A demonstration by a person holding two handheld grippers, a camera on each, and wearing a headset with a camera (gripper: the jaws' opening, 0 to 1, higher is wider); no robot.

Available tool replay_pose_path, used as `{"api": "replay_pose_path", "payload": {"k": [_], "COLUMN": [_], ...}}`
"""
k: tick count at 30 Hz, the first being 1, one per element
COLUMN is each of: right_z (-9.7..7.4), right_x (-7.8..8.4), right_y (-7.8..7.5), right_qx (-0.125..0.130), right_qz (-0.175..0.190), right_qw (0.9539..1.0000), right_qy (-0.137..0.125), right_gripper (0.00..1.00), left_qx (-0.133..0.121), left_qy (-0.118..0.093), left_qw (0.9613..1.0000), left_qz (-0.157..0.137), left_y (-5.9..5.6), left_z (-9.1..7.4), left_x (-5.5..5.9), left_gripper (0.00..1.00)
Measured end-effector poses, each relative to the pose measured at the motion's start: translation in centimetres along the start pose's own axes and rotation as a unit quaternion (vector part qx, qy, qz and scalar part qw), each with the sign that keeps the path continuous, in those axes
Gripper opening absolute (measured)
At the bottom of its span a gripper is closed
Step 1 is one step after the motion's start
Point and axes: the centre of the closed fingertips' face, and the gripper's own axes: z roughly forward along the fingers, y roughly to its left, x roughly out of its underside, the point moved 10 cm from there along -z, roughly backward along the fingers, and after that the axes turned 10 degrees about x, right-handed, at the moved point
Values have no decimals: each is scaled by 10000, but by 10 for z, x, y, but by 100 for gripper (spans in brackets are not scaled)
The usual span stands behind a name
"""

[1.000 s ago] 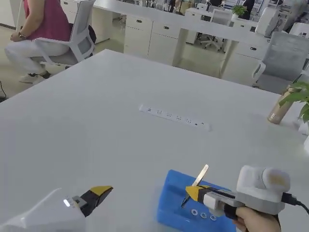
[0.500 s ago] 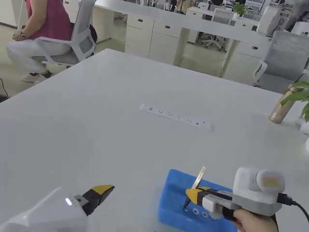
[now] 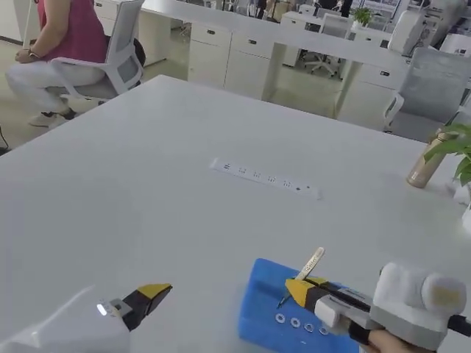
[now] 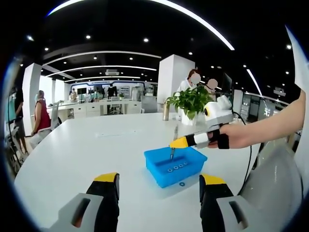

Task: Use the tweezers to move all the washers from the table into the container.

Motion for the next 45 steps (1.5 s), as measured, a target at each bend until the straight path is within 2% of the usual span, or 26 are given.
{"api": "replay_pose_path", "payload": {"k": [2,5,9,16,18,21,23,25,29,32,36,38,41,43,45], "right_z": [-9,-20,-26,-29,-27,-23,-21,-19,-18,-16,-12,-10,-8,-7,-8], "right_x": [-3,-1,15,45,50,54,54,53,51,48,50,52,55,58,61], "right_y": [10,21,27,23,19,14,13,15,17,10,8,10,13,12,13], "right_qx": [-207,-385,-495,-302,-287,-254,-268,-230,-173,-24,93,72,40,75,35], "right_qz": [74,228,245,47,85,26,-6,-223,-237,-194,-168,-414,-425,-676,-657], "right_qw": [9996,9988,9985,9982,9971,9965,9964,9962,9963,9973,9977,9964,9964,9945,9944], "right_qy": [-191,-220,-39,508,701,793,800,814,808,703,650,740,731,793,825], "right_gripper": [3,3,3,3,3,2,2,2,2,3,3,3,3,3,4], "left_qx": [23,68,108,126,140,142,136,119,102,102,89,97,90,83,70], "left_qy": [32,58,104,143,162,177,189,182,172,171,164,154,157,149,133], "left_qw": [10000,10000,9999,9998,9998,9997,9997,9997,9998,9998,9998,9998,9998,9998,9999], "left_qz": [5,23,45,55,57,79,77,78,67,76,75,73,92,80,75], "left_y": [0,-1,-2,-2,-2,-2,-2,-2,-1,-2,-2,-2,-2,-2,-1], "left_z": [1,1,2,3,3,3,3,3,3,3,3,3,3,2,2], "left_x": [0,1,1,2,2,2,2,2,2,2,2,2,2,2,2], "left_gripper": [67,67,67,67,67,67,67,67,67,67,67,67,67,67,67]}}
